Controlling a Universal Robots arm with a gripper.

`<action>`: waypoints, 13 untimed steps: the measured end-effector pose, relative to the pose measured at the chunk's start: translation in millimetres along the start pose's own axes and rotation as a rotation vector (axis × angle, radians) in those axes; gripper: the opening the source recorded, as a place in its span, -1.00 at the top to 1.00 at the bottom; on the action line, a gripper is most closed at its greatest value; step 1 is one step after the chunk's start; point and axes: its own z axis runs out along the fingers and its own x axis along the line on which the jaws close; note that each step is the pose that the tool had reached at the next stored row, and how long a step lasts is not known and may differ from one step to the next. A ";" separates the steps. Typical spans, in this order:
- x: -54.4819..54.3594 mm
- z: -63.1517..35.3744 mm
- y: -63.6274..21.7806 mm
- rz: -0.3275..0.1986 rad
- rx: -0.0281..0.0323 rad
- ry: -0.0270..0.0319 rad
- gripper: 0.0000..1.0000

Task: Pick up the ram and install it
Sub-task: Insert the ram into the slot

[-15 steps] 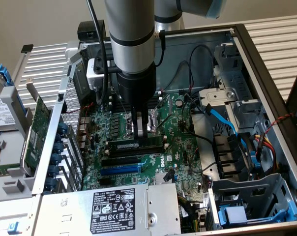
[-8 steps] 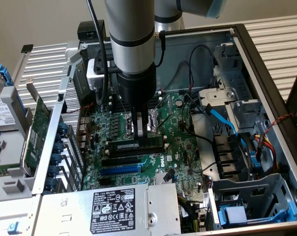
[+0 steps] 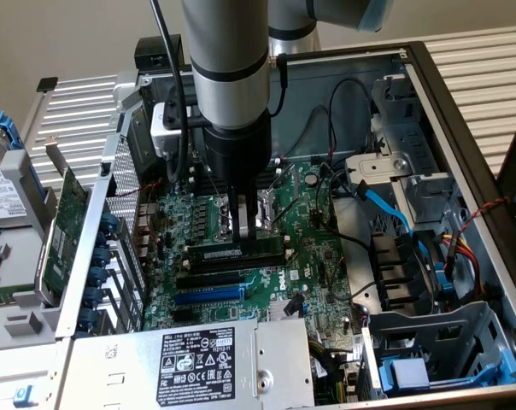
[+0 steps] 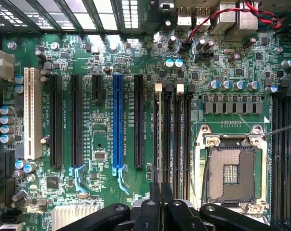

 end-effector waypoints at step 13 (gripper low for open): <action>0.0 1.2 0.1 0.000 0.0000 -0.0001 0.76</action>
